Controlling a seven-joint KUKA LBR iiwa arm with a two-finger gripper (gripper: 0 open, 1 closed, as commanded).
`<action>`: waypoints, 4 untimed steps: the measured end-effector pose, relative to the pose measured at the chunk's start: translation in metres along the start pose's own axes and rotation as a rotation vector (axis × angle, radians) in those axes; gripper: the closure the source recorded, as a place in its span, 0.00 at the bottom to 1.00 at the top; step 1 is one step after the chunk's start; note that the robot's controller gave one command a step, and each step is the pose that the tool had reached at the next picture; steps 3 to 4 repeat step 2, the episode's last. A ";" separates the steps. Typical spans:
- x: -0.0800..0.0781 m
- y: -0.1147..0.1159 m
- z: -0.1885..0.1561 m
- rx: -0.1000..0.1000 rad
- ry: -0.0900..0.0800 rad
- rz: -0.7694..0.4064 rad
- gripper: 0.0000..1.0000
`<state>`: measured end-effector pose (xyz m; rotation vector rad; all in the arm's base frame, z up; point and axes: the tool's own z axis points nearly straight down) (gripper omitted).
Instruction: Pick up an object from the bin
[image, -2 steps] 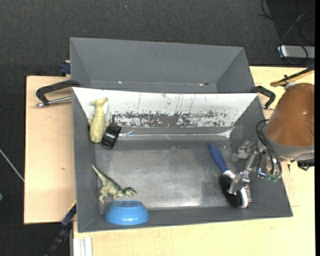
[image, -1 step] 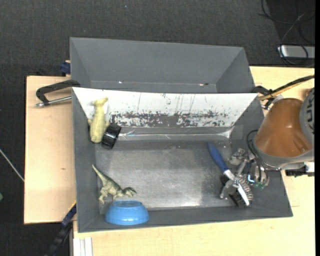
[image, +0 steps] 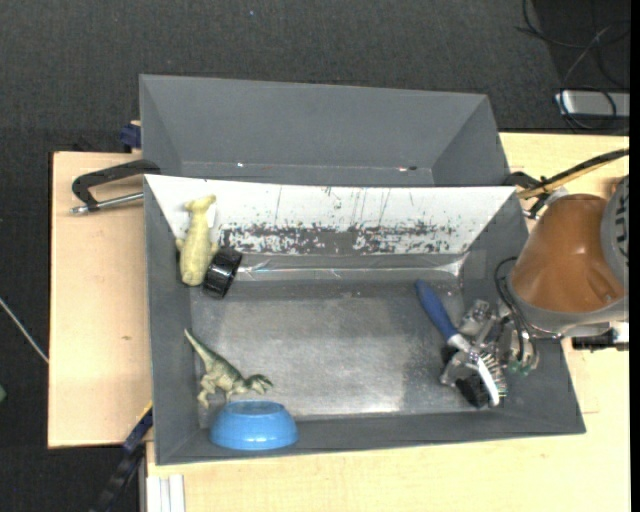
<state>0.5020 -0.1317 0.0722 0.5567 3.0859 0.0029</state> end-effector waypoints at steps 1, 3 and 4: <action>-0.022 0.010 -0.114 0.001 -0.007 0.014 1.00; -0.017 0.014 -0.186 0.001 -0.007 -0.015 1.00; -0.017 0.014 -0.186 0.001 -0.007 -0.015 1.00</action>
Offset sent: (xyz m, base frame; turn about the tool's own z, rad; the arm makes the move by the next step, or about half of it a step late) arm 0.0200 0.0012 0.1091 0.0158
